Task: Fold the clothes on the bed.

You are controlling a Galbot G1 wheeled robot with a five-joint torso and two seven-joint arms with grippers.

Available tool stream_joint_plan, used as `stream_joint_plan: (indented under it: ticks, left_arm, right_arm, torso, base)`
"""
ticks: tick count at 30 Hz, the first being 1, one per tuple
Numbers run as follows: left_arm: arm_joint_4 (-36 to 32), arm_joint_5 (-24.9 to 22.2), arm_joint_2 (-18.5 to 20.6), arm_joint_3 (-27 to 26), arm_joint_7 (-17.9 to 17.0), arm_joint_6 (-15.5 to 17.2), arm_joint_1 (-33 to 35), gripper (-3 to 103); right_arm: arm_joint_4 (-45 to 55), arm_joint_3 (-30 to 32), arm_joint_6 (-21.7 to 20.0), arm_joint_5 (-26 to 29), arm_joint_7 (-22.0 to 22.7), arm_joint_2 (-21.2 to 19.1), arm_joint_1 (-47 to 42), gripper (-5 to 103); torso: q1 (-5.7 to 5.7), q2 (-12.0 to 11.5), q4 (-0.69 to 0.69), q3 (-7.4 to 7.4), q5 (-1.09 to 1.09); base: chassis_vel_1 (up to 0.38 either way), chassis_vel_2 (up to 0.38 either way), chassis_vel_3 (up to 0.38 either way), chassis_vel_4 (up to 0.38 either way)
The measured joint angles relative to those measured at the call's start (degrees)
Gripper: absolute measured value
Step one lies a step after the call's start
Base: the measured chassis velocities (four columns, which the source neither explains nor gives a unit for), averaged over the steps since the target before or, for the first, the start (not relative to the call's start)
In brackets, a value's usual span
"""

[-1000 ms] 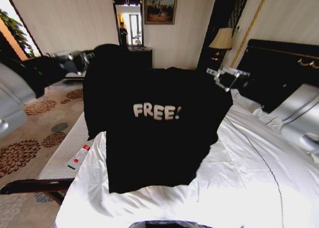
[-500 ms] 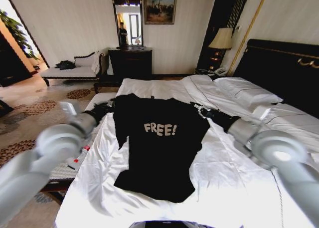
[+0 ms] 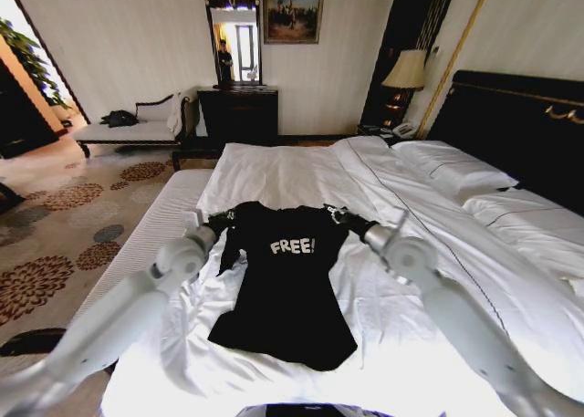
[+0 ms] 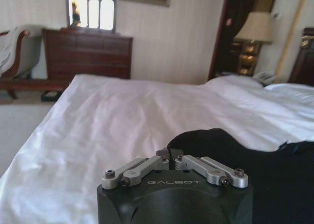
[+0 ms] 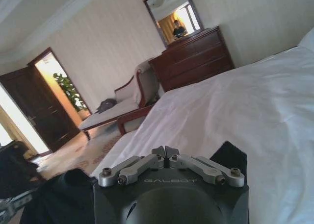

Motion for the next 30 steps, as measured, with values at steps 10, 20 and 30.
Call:
stream_joint_plan:
  ticks: [10,20,30]
  left_arm:
    - [14.85,2.84,-9.17,5.53,0.71,-0.56,-9.93,0]
    - [28.65,4.01,-16.29,9.99,-0.11,0.64,-21.06,0]
    - [43.2,8.77,-23.73,10.14,0.75,0.4,-24.22,0]
  right_arm:
    - [-14.73,-4.44,2.27,-4.59,-2.09,3.59,7.64,0]
    - [-26.54,-7.32,4.53,-7.16,-3.2,5.38,13.79,0]
    - [-43.54,-11.35,7.45,-12.28,-6.19,11.73,22.02,0]
  torso:
    - [0.0,0.0,-0.01,0.0,0.01]
    - [-0.01,0.01,-0.03,-0.01,0.02]
    - [-0.02,0.01,0.01,-0.02,0.01]
  base:
    - [0.0,0.0,0.0,0.0]
    - [0.0,0.0,0.0,0.0]
    - [0.0,0.0,0.0,0.0]
